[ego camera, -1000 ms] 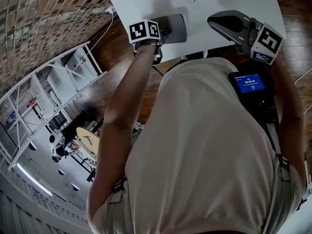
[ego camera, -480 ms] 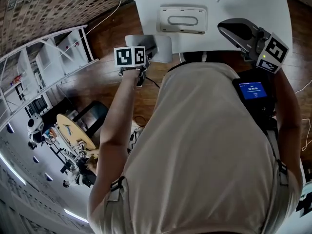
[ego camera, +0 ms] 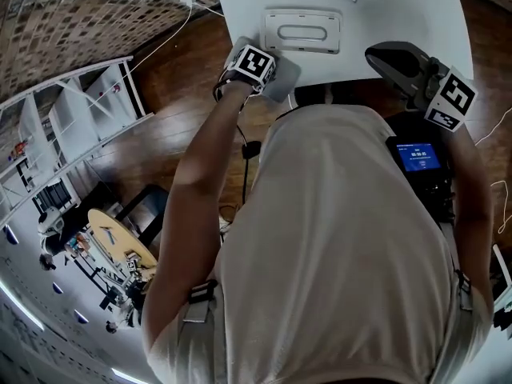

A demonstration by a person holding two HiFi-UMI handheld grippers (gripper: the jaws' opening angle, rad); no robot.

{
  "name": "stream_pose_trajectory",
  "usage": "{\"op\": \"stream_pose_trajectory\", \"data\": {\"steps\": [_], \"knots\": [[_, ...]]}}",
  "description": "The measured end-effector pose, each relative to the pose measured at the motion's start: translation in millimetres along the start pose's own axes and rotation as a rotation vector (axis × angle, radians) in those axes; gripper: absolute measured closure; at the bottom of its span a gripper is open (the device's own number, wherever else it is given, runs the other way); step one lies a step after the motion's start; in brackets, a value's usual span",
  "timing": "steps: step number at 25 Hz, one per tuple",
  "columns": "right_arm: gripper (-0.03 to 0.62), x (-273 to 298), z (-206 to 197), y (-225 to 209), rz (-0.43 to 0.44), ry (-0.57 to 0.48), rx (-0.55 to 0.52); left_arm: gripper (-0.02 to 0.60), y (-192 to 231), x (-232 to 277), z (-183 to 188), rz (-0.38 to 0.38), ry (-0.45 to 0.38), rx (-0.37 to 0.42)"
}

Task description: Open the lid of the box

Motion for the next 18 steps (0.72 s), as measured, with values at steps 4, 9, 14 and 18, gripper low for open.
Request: {"op": "stream_pose_trajectory", "data": {"steps": [4,9,14,18], "knots": [[0.592,-2,0,3,-0.02,-0.004,-0.005,0.21,-8,9,0,-0.042,0.096,0.054],[0.592,-2,4,0,-0.013,0.001,-0.027,0.202,-12,-7,13,-0.047,0.005,0.024],[0.592,11,14,-5,0.013,0.017,-0.071,0.236,-11,-81,22,0.012,-0.351,-0.066],[0.592,28,33,-9,0.042,0.033,-0.127,0.52,-24,-196,31,0.059,-0.889,-0.08]]}}
Point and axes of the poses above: the fingertips, and each gripper's own axes: x forward along the fingers, y to its left, z out of its top, the point moved 1 cm from there along -x, backward along the fingers, and after that the axes turned 1 degree about y, right-handed, at the moved point
